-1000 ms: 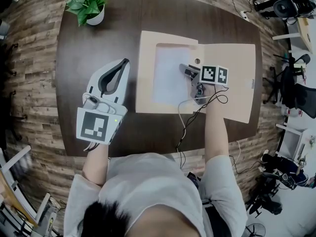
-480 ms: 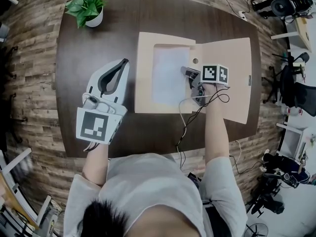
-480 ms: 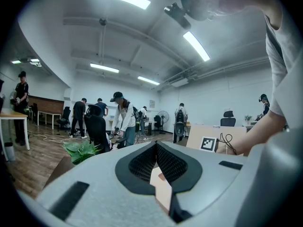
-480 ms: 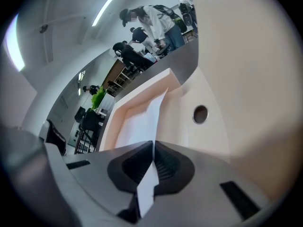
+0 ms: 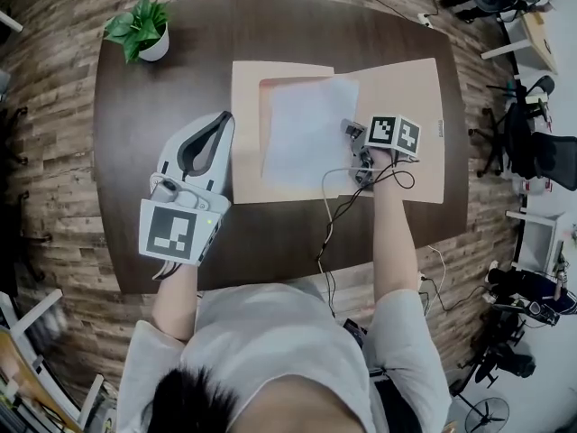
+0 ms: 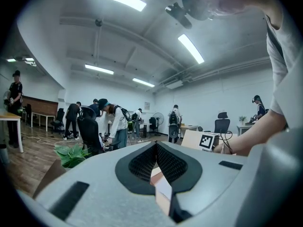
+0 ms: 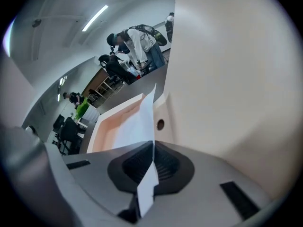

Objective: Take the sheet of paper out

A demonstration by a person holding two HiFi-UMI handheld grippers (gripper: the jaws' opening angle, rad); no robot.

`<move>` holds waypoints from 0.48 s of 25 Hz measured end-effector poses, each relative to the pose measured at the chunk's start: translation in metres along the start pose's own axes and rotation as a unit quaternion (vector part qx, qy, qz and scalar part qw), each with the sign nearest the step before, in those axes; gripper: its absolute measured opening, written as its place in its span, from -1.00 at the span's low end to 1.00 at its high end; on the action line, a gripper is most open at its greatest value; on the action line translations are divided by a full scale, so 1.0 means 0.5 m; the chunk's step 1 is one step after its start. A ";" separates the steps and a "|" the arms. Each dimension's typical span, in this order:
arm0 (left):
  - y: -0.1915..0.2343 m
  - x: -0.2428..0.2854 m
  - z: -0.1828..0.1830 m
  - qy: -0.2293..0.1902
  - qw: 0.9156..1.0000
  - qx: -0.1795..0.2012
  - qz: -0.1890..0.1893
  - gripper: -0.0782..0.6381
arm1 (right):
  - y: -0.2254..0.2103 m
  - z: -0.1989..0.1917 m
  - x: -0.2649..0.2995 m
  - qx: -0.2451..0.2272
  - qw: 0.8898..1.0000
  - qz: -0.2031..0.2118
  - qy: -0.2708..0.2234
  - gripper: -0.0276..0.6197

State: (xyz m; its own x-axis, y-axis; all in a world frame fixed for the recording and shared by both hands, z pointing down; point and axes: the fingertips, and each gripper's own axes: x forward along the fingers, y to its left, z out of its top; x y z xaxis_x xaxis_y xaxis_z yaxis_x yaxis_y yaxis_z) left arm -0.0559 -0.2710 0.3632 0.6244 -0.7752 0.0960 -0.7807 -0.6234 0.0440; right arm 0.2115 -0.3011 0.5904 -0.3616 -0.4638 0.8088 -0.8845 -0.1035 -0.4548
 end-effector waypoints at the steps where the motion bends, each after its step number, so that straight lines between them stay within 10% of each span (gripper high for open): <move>1: -0.008 0.001 0.001 -0.001 1.000 0.000 -0.003 -0.79 | -0.007 0.005 -0.011 -0.010 1.000 -0.012 -0.004 -0.87; 12: -0.100 -0.006 0.048 -0.017 1.000 0.014 -0.008 -0.79 | -0.067 0.055 -0.148 -0.073 0.993 -0.087 -0.043 -0.87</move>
State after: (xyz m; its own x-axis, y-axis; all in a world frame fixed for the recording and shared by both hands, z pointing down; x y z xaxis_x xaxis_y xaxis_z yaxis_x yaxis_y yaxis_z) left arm -0.0182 -0.2399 0.3368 0.6374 -0.7680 0.0624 -0.7700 -0.6378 0.0168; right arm 0.2759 -0.2878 0.5356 -0.1781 -0.5239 0.8330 -0.9670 -0.0636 -0.2468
